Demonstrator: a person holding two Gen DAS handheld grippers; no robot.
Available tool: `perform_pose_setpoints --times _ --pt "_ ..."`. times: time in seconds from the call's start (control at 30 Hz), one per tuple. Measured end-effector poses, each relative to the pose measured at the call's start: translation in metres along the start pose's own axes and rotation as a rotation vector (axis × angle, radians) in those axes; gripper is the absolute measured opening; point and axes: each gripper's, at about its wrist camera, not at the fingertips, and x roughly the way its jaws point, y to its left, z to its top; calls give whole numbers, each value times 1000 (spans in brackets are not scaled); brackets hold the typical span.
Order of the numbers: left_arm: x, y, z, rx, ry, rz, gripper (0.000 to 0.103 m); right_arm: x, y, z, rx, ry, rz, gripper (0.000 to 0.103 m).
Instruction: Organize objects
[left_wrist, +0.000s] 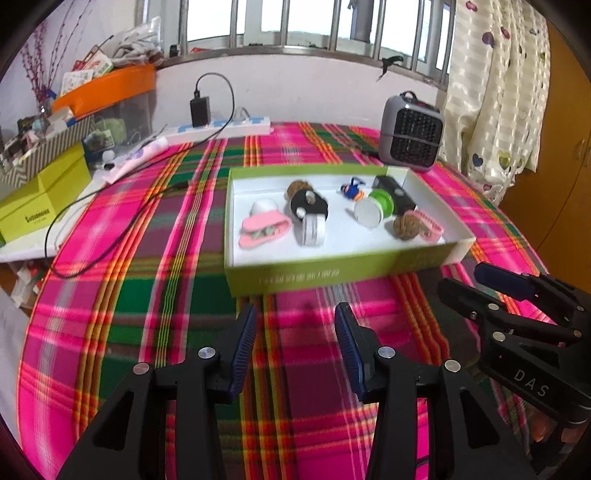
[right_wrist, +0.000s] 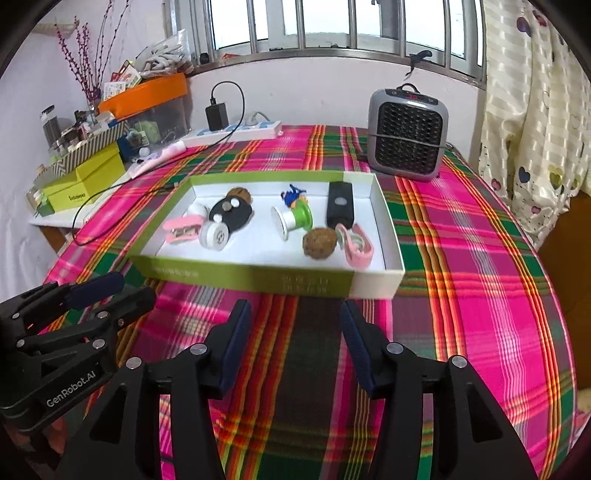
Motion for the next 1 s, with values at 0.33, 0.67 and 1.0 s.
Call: perform_pose_setpoints --times 0.33,0.67,1.0 --pt "9 -4 -22 -4 44 32 46 11 -5 -24 16 65 -39 52" --pt "11 -15 -26 19 47 63 53 11 -11 -28 18 85 -54 54" --pt "13 -19 -27 -9 46 80 61 11 -19 -28 13 95 -61 65"
